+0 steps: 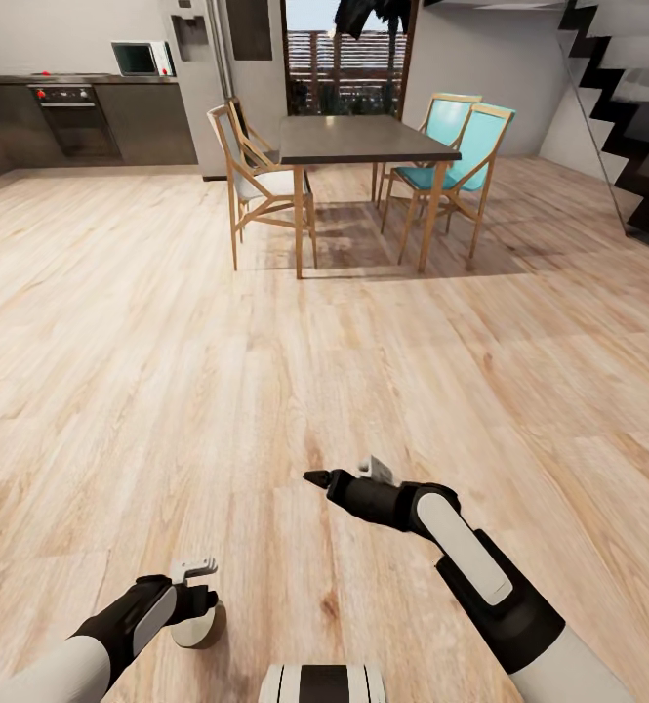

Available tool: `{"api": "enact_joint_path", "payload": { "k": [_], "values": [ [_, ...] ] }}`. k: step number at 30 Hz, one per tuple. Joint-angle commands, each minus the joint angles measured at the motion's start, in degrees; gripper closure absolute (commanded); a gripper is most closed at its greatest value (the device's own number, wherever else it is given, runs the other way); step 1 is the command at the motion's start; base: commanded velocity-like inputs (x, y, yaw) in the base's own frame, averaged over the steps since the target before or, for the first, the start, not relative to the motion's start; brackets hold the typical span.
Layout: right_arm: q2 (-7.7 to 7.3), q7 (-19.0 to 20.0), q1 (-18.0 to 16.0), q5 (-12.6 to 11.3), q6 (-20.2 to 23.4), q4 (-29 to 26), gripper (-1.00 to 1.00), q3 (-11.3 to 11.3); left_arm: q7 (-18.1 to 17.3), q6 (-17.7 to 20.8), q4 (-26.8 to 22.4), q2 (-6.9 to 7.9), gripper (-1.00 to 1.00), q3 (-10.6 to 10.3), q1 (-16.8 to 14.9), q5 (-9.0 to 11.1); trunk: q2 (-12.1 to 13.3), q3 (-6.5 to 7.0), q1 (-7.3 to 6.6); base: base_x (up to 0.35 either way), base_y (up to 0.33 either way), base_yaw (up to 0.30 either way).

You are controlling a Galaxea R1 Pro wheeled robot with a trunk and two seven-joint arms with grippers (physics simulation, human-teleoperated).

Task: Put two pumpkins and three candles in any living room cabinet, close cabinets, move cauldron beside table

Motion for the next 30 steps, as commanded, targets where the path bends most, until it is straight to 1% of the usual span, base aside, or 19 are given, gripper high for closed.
{"api": "enact_joint_path", "payload": {
  "k": [1, 2, 6, 7, 12, 17, 24, 26, 30],
  "values": [
    [-0.58, 2.7, -0.1, 0.3, -0.1, 0.1, -1.0, 0.1, 0.4, 0.2, -0.2, 0.1, -1.0, -0.4, 0.0, 0.6, 0.0, -0.27, 0.02, 0.0, 0.0, 0.0],
    [-0.83, 4.0, -0.1, 1.0, -0.1, 0.3, -1.0, 0.1, 0.4, 0.2, -0.2, 0.09, -1.0, -0.4, 0.0, 0.6, 0.0, -0.49, 0.04, 0.0, 0.0, 0.0],
    [-1.18, 5.9, -0.1, 2.1, -0.1, 0.5, -1.0, 0.1, 0.4, 0.2, -0.2, 0.06, -1.0, -0.4, 0.0, 0.6, -0.1, -1.37, 0.14, 0.0, 0.0, 0.0],
    [-1.2, 6.0, -0.1, 2.2, -0.1, 0.5, -1.0, 0.1, 0.4, 0.2, -0.2, 0.05, -1.0, -0.4, 0.0, 0.6, -0.1, -1.59, 0.17, 0.0, 0.0, 0.0],
    [-1.27, 6.3, -0.1, 2.4, -0.1, 0.6, -1.0, 0.1, 0.4, 0.2, -0.2, 0.05, -1.0, -0.4, 0.0, 0.6, -0.1, -1.59, 0.17, 0.0, 0.0, 0.0],
    [-1.27, 6.4, -0.1, 2.4, -0.1, 0.7, -1.0, 0.1, 0.4, 0.2, -0.2, 0.05, -1.0, -0.4, 0.0, 0.6, -0.2, -2.7, 0.3, 0.0, 0.0, 0.0],
    [-1.27, 6.4, -0.1, 2.4, -0.1, 0.7, -1.0, 0.1, 0.4, -0.3, -0.2, 0.05, -1.0, -0.5, 0.0, 0.7, -0.2, -2.7, 0.3, 0.0, 0.0, 0.0],
    [-1.27, 6.4, -0.1, 2.4, -0.1, 0.7, -1.0, 0.1, 0.4, -1.7, -0.1, 0.05, -1.0, -0.5, 0.0, 0.6, -0.2, -2.7, 0.3, 0.0, 0.0, 0.0],
    [-1.27, 6.4, -0.1, 2.4, -0.2, 0.7, -1.0, 0.1, 0.4, -3.4, -0.1, 0.02, -1.0, -0.5, 0.1, 0.6, -0.2, -2.7, 0.3, 0.0, 0.0, 0.0]
  ]
}}
